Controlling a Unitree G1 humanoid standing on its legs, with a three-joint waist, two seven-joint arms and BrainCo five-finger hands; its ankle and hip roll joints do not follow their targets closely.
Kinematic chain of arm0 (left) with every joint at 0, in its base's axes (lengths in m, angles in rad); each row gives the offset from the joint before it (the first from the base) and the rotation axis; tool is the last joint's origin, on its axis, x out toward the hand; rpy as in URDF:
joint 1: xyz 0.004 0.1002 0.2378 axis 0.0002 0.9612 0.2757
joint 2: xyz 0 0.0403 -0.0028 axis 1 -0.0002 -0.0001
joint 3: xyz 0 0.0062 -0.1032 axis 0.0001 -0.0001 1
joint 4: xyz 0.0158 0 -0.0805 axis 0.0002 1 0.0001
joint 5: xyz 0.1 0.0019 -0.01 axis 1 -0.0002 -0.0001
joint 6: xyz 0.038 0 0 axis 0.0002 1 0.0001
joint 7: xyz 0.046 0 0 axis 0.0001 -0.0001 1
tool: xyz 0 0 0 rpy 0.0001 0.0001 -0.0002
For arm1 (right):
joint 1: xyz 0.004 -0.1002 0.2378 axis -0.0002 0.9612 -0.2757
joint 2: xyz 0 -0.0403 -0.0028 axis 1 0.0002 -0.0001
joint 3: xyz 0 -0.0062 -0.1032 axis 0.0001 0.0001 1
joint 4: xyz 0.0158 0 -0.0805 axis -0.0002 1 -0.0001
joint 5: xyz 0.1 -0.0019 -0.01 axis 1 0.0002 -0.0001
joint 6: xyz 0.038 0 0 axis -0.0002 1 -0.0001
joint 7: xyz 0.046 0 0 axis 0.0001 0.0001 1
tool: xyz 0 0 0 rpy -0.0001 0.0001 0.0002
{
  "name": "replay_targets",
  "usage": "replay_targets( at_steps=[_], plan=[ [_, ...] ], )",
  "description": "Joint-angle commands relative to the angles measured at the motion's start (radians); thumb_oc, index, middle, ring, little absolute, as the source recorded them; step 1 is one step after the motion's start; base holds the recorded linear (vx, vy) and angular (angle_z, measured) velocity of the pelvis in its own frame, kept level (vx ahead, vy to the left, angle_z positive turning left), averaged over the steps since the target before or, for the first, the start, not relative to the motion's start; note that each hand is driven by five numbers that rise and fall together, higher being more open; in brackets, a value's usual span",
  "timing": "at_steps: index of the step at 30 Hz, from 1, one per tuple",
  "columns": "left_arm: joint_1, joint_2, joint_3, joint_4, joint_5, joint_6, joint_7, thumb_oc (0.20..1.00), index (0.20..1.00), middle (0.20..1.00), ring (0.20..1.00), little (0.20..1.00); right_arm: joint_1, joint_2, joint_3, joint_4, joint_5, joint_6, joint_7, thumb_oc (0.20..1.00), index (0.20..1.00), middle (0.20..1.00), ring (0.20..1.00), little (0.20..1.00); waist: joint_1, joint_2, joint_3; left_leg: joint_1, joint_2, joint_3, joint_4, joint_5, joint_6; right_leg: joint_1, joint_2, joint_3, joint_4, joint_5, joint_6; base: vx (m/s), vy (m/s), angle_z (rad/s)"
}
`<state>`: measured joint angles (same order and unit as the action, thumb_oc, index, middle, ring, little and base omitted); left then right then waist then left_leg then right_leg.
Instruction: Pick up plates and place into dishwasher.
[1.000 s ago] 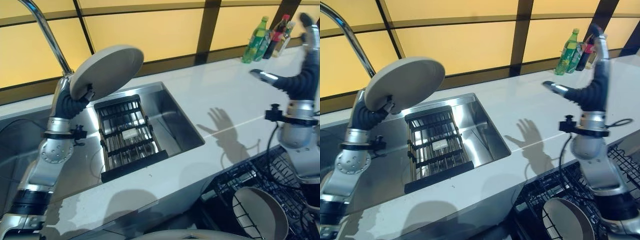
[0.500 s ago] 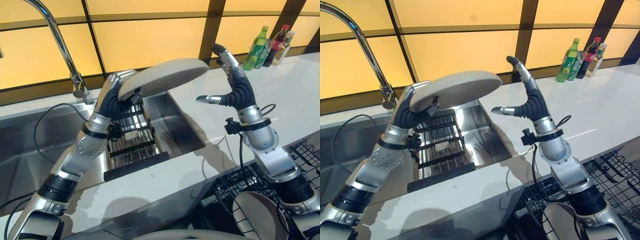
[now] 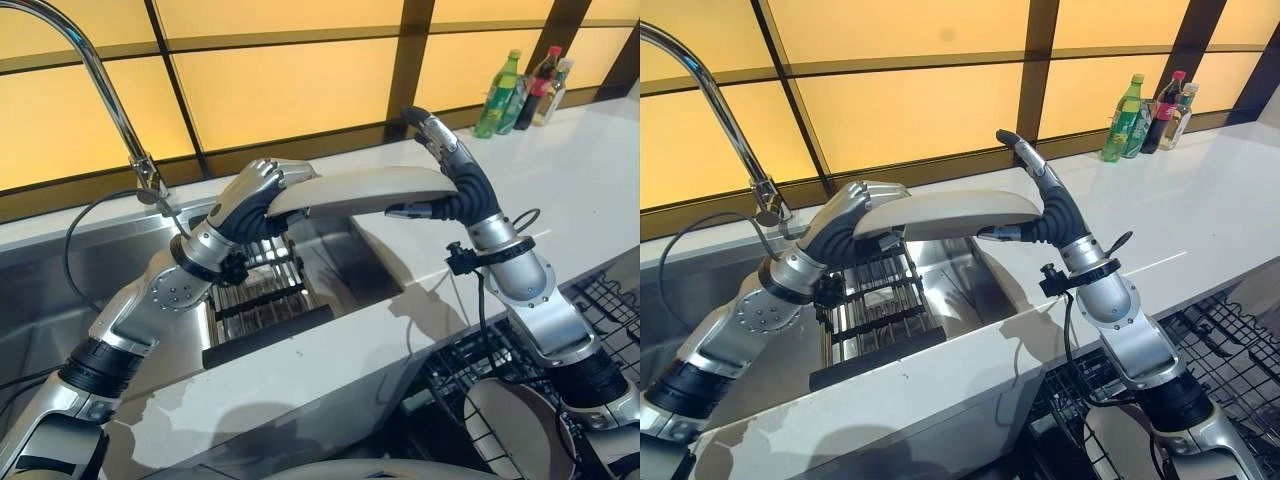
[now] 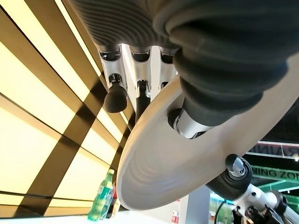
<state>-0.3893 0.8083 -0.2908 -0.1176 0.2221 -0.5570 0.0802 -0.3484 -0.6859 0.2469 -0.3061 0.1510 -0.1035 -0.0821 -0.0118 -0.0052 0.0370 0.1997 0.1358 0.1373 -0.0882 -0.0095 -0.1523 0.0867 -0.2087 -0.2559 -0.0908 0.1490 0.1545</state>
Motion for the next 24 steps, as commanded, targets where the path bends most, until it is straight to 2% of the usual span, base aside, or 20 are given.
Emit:
replay_targets(
  at_steps=[1,3,4,5,8,12,24],
  plan=[
    [-0.114,0.087,-0.043,-0.077,-0.015,-0.096,-0.044,0.2,0.2,0.2,0.2,0.2,-0.057,-0.063,0.001,-0.041,0.035,-0.008,0.013,1.0,1.0,1.0,1.0,1.0,-0.013,0.0,-0.028,-0.05,-0.062,0.058,0.005,-0.044,0.075,0.04,0.01,0.019,0.042,-0.144,0.025,0.0,0.0,0.0],
    [-0.129,0.104,-0.033,-0.071,-0.03,-0.108,-0.022,0.2,0.2,0.2,0.2,0.2,-0.056,-0.08,0.008,-0.031,0.033,0.008,0.061,1.0,1.0,1.0,1.0,1.0,-0.011,-0.001,-0.028,-0.05,-0.064,0.058,0.004,-0.045,0.077,0.04,0.008,0.018,0.045,-0.146,0.024,0.0,0.0,0.0],
    [-0.13,0.103,-0.026,-0.073,-0.032,-0.11,-0.02,0.2,0.2,0.2,0.2,0.2,-0.051,-0.084,0.011,-0.032,0.03,0.012,0.083,0.843,0.843,0.843,0.843,0.843,-0.01,-0.002,-0.028,-0.05,-0.065,0.057,0.004,-0.045,0.078,0.04,0.007,0.017,0.046,-0.146,0.025,0.0,0.0,0.0],
    [-0.127,0.104,-0.021,-0.081,-0.037,-0.11,-0.022,0.2,0.2,0.2,0.2,0.2,-0.049,-0.089,0.018,-0.029,0.028,0.012,0.106,0.2,0.2,0.2,0.2,0.2,-0.008,-0.002,-0.028,-0.05,-0.065,0.058,0.005,-0.044,0.079,0.041,0.007,0.016,0.047,-0.146,0.025,0.0,0.0,0.0],
    [-0.094,0.102,0.004,-0.108,-0.037,-0.112,-0.032,0.2,0.2,0.2,0.2,0.2,-0.01,-0.124,0.016,-0.064,0.053,0.021,0.2,0.2,0.2,0.2,0.2,0.2,-0.009,-0.007,-0.027,-0.054,-0.065,0.053,0.005,-0.041,0.08,0.037,0.004,0.015,0.055,-0.147,0.027,0.0,0.0,0.0],
    [-0.077,0.09,-0.002,-0.098,-0.025,-0.129,-0.023,0.2,0.2,0.2,0.2,0.2,-0.001,-0.123,0.02,-0.048,0.082,0.01,0.211,0.2,0.2,0.2,0.2,0.2,-0.01,-0.01,-0.027,-0.051,-0.068,0.047,0.003,-0.041,0.082,0.04,0.005,0.017,0.056,-0.149,0.024,0.02,-0.004,0.04],
    [-0.035,0.026,-0.018,-0.085,-0.039,-0.109,-0.018,0.2,0.2,0.2,0.2,0.2,0.037,-0.05,0.02,-0.028,0.048,0.002,0.165,0.2,0.2,0.2,0.2,0.2,-0.015,-0.005,-0.023,-0.042,-0.058,0.054,0.005,-0.044,0.081,0.047,0.009,0.022,0.053,-0.151,0.024,0.0,0.0,0.0]
  ],
)
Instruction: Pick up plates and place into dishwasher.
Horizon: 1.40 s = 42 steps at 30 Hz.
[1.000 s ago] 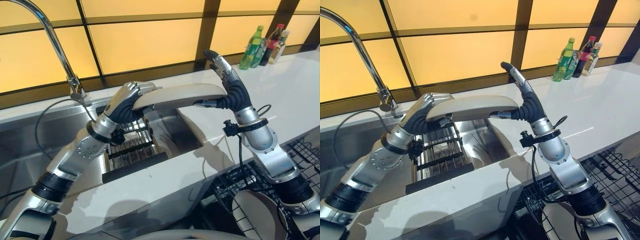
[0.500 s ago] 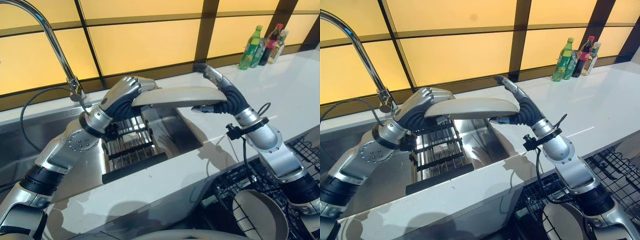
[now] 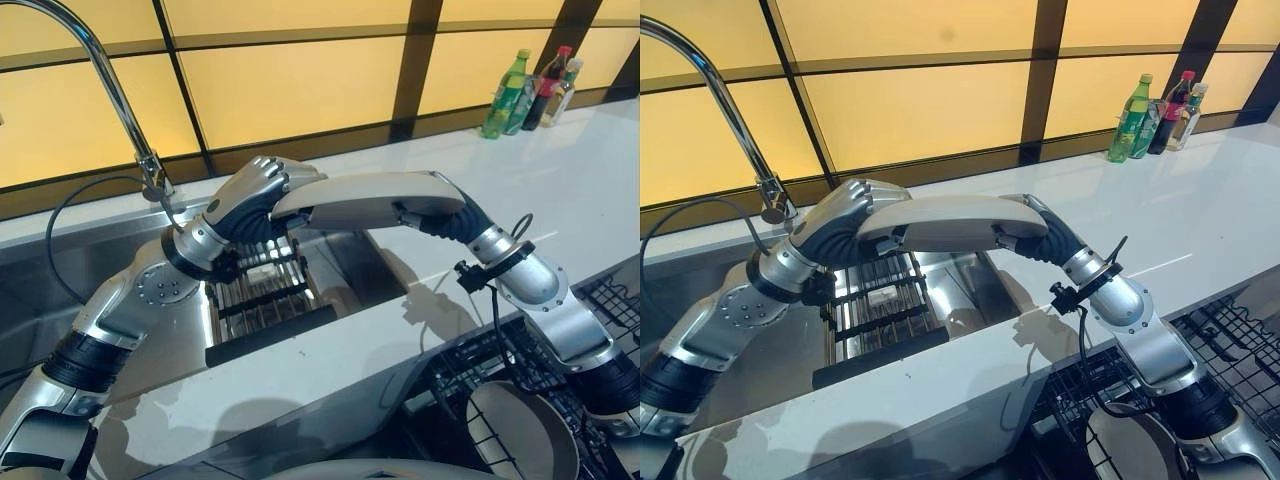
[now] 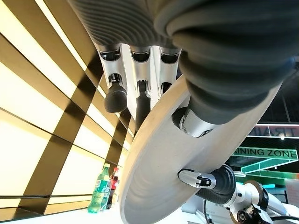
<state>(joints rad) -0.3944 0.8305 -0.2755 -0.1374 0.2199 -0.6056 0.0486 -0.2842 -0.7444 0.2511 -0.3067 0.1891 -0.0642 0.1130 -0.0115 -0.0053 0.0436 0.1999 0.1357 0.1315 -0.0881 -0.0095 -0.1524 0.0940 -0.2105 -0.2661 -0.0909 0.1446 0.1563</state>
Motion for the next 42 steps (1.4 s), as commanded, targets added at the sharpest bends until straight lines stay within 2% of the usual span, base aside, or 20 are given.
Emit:
replay_targets(
  at_steps=[1,5,9,12,13,14,15,17,22,26,37,42],
  plan=[
    [-0.029,-0.001,-0.035,-0.063,-0.045,-0.057,0.011,0.2,0.2,0.2,0.2,0.2,-0.027,0.012,0.014,-0.023,0.009,-0.039,-0.036,0.2,0.2,0.2,0.2,0.2,-0.016,-0.004,-0.028,-0.041,-0.056,0.061,0.006,-0.044,0.08,0.04,0.011,0.033,0.053,-0.147,0.022,0.0,0.0,0.0],
    [-0.005,-0.031,-0.039,-0.061,-0.053,-0.034,0.0,0.2,0.2,0.2,0.2,0.2,-0.011,0.03,-0.001,-0.016,-0.001,-0.045,-0.067,0.2,0.2,0.2,0.2,0.2,-0.02,-0.005,-0.025,-0.036,-0.05,0.066,0.008,-0.046,0.079,0.041,0.015,0.037,0.053,-0.148,0.02,0.0,0.0,0.0],
    [0.029,-0.058,-0.018,-0.045,-0.122,0.032,-0.02,0.2,0.2,0.2,0.2,0.2,0.006,0.046,-0.02,-0.004,-0.018,-0.045,-0.102,0.2,0.2,0.2,0.2,0.2,-0.027,-0.006,-0.019,-0.029,-0.041,0.075,0.012,-0.048,0.078,0.04,0.016,0.045,0.053,-0.147,0.021,-0.01,-0.021,-0.03],
    [0.085,-0.113,0.022,-0.017,-0.271,0.207,-0.05,0.2,0.2,0.2,0.2,0.2,0.024,0.071,-0.034,0.016,-0.045,-0.05,-0.141,0.2,0.2,0.2,0.2,0.2,-0.032,-0.007,-0.011,-0.021,-0.034,0.086,0.015,-0.049,0.077,0.041,0.018,0.057,0.049,-0.144,0.021,-0.02,-0.027,-0.1],
    [0.108,-0.138,0.044,0.0,-0.286,0.231,-0.054,0.2,0.2,0.2,0.2,0.2,0.031,0.08,-0.043,0.02,-0.054,-0.047,-0.151,0.2,0.2,0.2,0.2,0.2,-0.034,-0.007,-0.009,-0.018,-0.032,0.089,0.015,-0.05,0.078,0.041,0.019,0.061,0.047,-0.144,0.021,-0.02,-0.032,-0.09],
    [0.127,-0.156,0.066,0.017,-0.298,0.246,-0.043,0.451,0.451,0.451,0.451,0.451,0.04,0.089,-0.056,0.026,-0.07,-0.048,-0.16,0.2,0.2,0.2,0.2,0.2,-0.038,-0.007,-0.007,-0.015,-0.029,0.092,0.015,-0.05,0.078,0.04,0.02,0.067,0.047,-0.143,0.021,-0.01,-0.029,-0.15],
    [0.145,-0.172,0.087,0.029,-0.322,0.262,-0.02,0.595,0.595,0.595,0.595,0.595,0.05,0.09,-0.073,0.031,-0.087,-0.042,-0.174,0.2,0.2,0.2,0.2,0.2,-0.042,-0.008,-0.006,-0.013,-0.026,0.097,0.016,-0.048,0.076,0.039,0.021,0.071,0.045,-0.141,0.021,-0.01,-0.024,-0.23],
    [0.161,-0.194,0.127,0.036,-0.348,0.303,-0.001,1.0,1.0,1.0,1.0,1.0,0.062,0.091,-0.1,0.04,-0.092,-0.028,-0.194,0.2,0.2,0.2,0.2,0.2,-0.047,-0.007,-0.005,-0.01,-0.022,0.102,0.016,-0.048,0.075,0.039,0.022,0.077,0.042,-0.138,0.022,-0.01,-0.03,-0.2],
    [0.161,-0.228,0.22,0.061,-0.366,0.327,0.085,1.0,1.0,1.0,1.0,1.0,0.113,0.097,-0.202,0.063,-0.07,-0.03,-0.224,0.2,0.2,0.2,0.2,0.2,-0.072,-0.01,-0.002,-0.006,-0.016,0.117,0.015,-0.047,0.074,0.031,0.025,0.091,0.033,-0.129,0.024,-0.03,-0.045,-0.14],
    [0.176,-0.232,0.28,0.073,-0.351,0.314,0.116,1.0,1.0,1.0,1.0,1.0,0.169,0.105,-0.273,0.053,-0.07,-0.042,-0.231,0.2,0.2,0.2,0.2,0.2,-0.094,-0.008,-0.002,-0.005,-0.013,0.132,0.016,-0.047,0.074,0.022,0.026,0.108,0.029,-0.122,0.026,-0.03,-0.029,-0.18],
    [0.213,-0.228,0.383,0.102,-0.358,0.28,0.132,1.0,1.0,1.0,1.0,1.0,0.247,0.125,-0.382,0.064,-0.09,-0.049,-0.278,0.2,0.2,0.2,0.2,0.2,-0.142,-0.002,-0.002,0.006,-0.007,0.168,0.014,-0.05,0.075,0.001,0.036,0.154,0.024,-0.109,0.027,-0.01,-0.033,-0.16],
    [0.231,-0.229,0.421,0.124,-0.38,0.28,0.135,1.0,1.0,1.0,1.0,1.0,0.287,0.129,-0.43,0.083,-0.139,-0.033,-0.348,0.2,0.2,0.2,0.2,0.2,-0.164,0.0,0.004,0.007,-0.007,0.183,0.013,-0.051,0.077,-0.014,0.039,0.174,0.026,-0.103,0.03,0.01,-0.068,-0.05]
  ],
)
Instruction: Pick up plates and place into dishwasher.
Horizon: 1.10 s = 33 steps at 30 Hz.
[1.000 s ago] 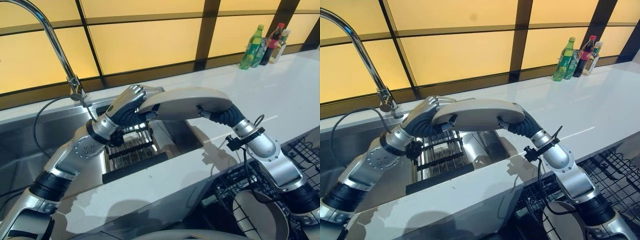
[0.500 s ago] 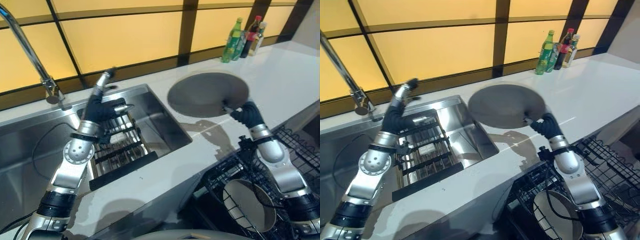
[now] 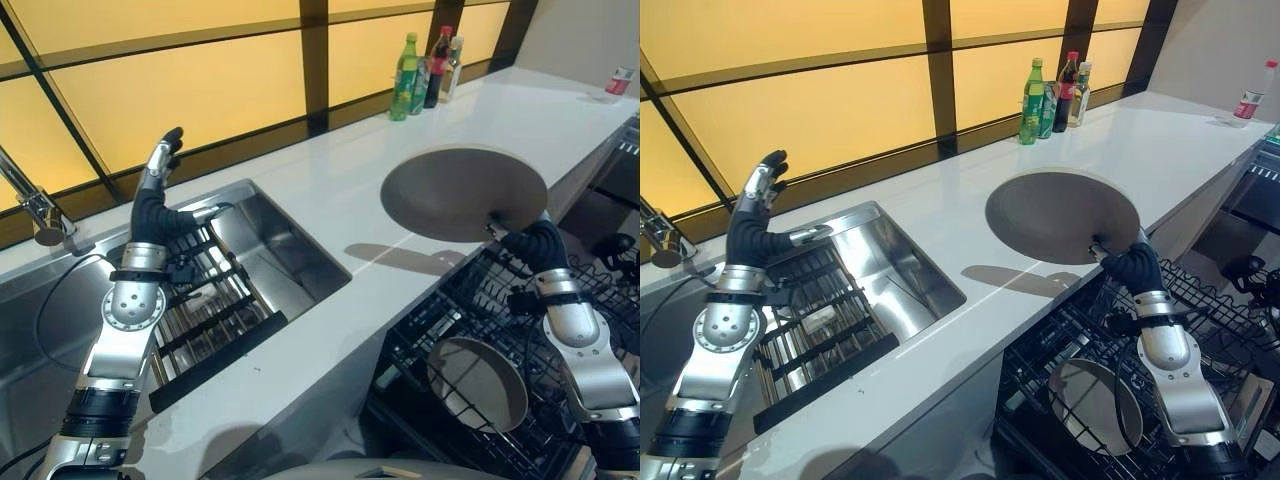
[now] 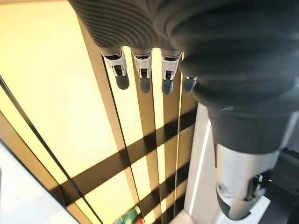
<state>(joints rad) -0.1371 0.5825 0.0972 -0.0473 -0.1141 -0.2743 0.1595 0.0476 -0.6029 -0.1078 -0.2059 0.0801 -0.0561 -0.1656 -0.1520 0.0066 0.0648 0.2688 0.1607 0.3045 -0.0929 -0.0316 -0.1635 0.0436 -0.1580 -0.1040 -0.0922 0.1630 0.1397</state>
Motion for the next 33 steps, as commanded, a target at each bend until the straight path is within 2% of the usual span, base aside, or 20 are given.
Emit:
replay_targets(
  at_steps=[1,3,9,11,16,20,24,28,33],
  plan=[
    [-0.015,0.02,0.061,0.04,-0.05,-0.051,0.027,1.0,1.0,1.0,1.0,1.0,-0.027,-0.007,-0.095,-0.007,-0.054,-0.037,-0.104,0.2,0.2,0.2,0.2,0.2,-0.034,-0.01,-0.011,-0.062,-0.034,0.014,0.017,-0.03,0.09,0.032,-0.011,0.02,0.029,-0.12,0.047,0.02,-0.09,-0.17],
    [-0.002,0.026,0.076,0.046,-0.051,-0.05,0.026,1.0,1.0,1.0,1.0,1.0,-0.002,-0.011,-0.126,0.013,-0.157,-0.014,-0.171,0.2,0.2,0.2,0.2,0.2,-0.046,-0.008,-0.006,-0.061,-0.035,0.019,0.016,-0.03,0.093,0.024,-0.007,0.031,0.034,-0.12,0.048,0.02,-0.094,-0.2],
    [0.006,0.042,0.086,0.052,-0.049,-0.038,0.057,1.0,1.0,1.0,1.0,1.0,0.037,-0.032,-0.181,0.075,-0.228,0.02,-0.26,0.2,0.2,0.2,0.2,0.2,-0.073,0.012,0.021,-0.077,-0.034,0.025,0.017,-0.026,0.096,-0.011,0.003,0.059,0.056,-0.124,0.047,-0.02,-0.08,-0.12],
    [0.0,0.051,0.08,0.054,-0.048,-0.026,0.07,1.0,1.0,1.0,1.0,1.0,0.039,-0.038,-0.186,0.13,-0.296,0.039,-0.313,0.2,0.2,0.2,0.2,0.2,-0.08,0.023,0.038,-0.087,-0.032,0.021,0.017,-0.023,0.095,-0.025,0.009,0.069,0.064,-0.129,0.043,-0.04,-0.104,-0.08],
    [-0.006,0.059,0.071,0.046,-0.052,-0.004,0.085,1.0,1.0,1.0,1.0,1.0,0.019,-0.064,-0.183,0.228,-0.349,0.07,-0.369,0.2,0.2,0.2,0.2,0.2,-0.08,0.041,0.061,-0.11,-0.025,0.01,0.021,-0.014,0.089,-0.048,0.02,0.074,0.078,-0.137,0.035,-0.04,-0.095,-0.05],
    [-0.028,0.054,0.037,0.039,-0.054,-0.004,0.124,1.0,1.0,1.0,1.0,1.0,-0.023,-0.134,-0.174,0.314,-0.388,0.088,-0.415,0.2,0.2,0.2,0.2,0.2,-0.077,0.074,0.095,-0.155,-0.017,-0.005,0.046,-0.001,0.078,-0.087,0.023,0.076,0.103,-0.145,0.021,-0.11,-0.011,0.0],
    [-0.064,0.054,-0.003,0.023,-0.056,0.001,0.185,1.0,1.0,1.0,1.0,1.0,-0.095,-0.25,-0.142,0.388,-0.481,0.141,-0.446,0.2,0.2,0.2,0.2,0.2,-0.075,0.112,0.144,-0.203,-0.01,-0.017,0.066,0.018,0.063,-0.122,0.027,0.081,0.124,-0.158,0.007,-0.13,0.028,0.0],
    [-0.077,0.057,-0.02,0.012,-0.054,0.011,0.216,1.0,1.0,1.0,1.0,1.0,-0.113,-0.304,-0.123,0.413,-0.496,0.157,-0.458,0.2,0.2,0.2,0.2,0.2,-0.079,0.134,0.176,-0.239,0.003,-0.033,0.087,0.034,0.049,-0.146,0.033,0.083,0.149,-0.174,-0.005,-0.08,-0.021,0.0],
    [-0.072,0.056,-0.03,0.006,-0.052,-0.007,0.261,1.0,1.0,1.0,1.0,1.0,-0.125,-0.356,-0.103,0.46,-0.537,0.156,-0.485,0.2,0.2,0.2,0.2,0.2,-0.079,0.167,0.209,-0.273,0.012,-0.042,0.107,0.049,0.032,-0.169,0.027,0.076,0.165,-0.184,-0.015,-0.06,-0.004,0.09]
  ],
)
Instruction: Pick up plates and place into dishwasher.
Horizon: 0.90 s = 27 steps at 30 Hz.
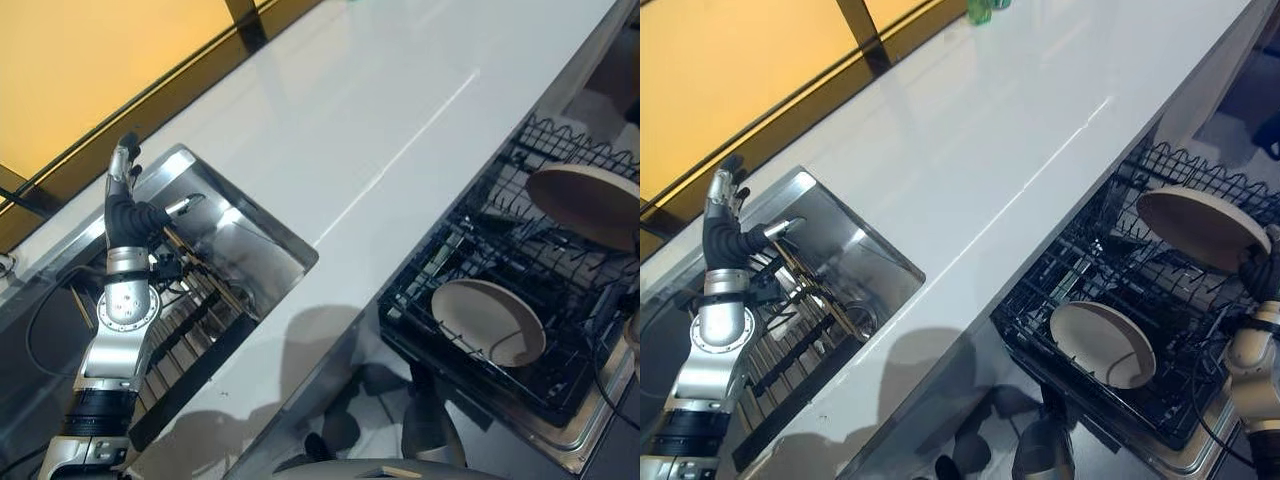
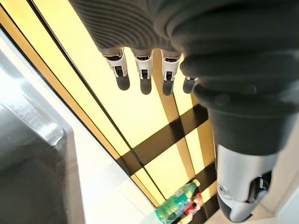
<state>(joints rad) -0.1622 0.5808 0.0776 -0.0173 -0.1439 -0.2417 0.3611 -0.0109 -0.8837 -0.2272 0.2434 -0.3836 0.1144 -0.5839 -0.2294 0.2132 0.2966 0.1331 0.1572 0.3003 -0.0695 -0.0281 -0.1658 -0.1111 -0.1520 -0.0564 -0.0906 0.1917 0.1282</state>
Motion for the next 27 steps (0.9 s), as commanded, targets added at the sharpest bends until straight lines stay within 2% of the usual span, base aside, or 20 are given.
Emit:
replay_targets(
  at_steps=[1,7,10,19,27],
  plan=[
    [-0.049,0.058,-0.015,-0.023,-0.023,-0.045,0.07,1.0,1.0,1.0,1.0,1.0,-0.076,-0.087,0.026,0.02,-0.075,-0.014,-0.067,0.2,0.2,0.2,0.2,0.2,-0.003,-0.033,-0.014,-0.145,0.016,-0.039,0.086,0.049,0.032,-0.022,0.02,0.028,0.168,-0.216,-0.006,-0.09,0.01,0.11],
    [-0.084,0.08,-0.043,-0.026,-0.026,-0.059,0.112,1.0,1.0,1.0,1.0,1.0,-0.148,-0.15,0.104,0.078,-0.128,0.01,-0.035,0.2,0.2,0.2,0.2,0.2,-0.007,0.004,0.032,-0.193,0.023,-0.045,0.099,0.065,0.017,-0.075,0.013,0.022,0.203,-0.235,-0.015,-0.11,0.012,0.03],
    [-0.1,0.103,-0.069,-0.03,-0.029,-0.062,0.136,1.0,1.0,1.0,1.0,1.0,-0.199,-0.184,0.197,0.151,-0.149,0.035,-0.007,0.2,0.2,0.2,0.2,0.2,-0.007,0.02,0.053,-0.214,0.025,-0.048,0.102,0.075,0.013,-0.098,0.011,0.022,0.215,-0.241,-0.022,-0.07,0.009,0.03],
    [-0.118,0.124,-0.092,-0.044,-0.05,-0.052,0.148,1.0,1.0,1.0,1.0,1.0,-0.222,-0.146,0.31,0.302,-0.074,0.004,0.04,0.2,0.2,0.2,0.2,0.2,0.003,0.034,0.057,-0.219,0.025,-0.052,0.106,0.074,0.012,-0.103,-0.002,0.0,0.221,-0.245,-0.028,-0.01,-0.011,0.01],
    [-0.134,0.123,-0.12,-0.045,-0.055,-0.054,0.157,1.0,1.0,1.0,1.0,1.0,-0.24,-0.095,0.359,0.381,-0.029,0.0,0.013,0.2,0.2,0.2,0.2,0.2,0.004,0.051,0.061,-0.214,0.021,-0.053,0.103,0.073,0.017,-0.095,-0.011,0.002,0.22,-0.246,-0.025,0.0,0.0,0.0]
  ],
)
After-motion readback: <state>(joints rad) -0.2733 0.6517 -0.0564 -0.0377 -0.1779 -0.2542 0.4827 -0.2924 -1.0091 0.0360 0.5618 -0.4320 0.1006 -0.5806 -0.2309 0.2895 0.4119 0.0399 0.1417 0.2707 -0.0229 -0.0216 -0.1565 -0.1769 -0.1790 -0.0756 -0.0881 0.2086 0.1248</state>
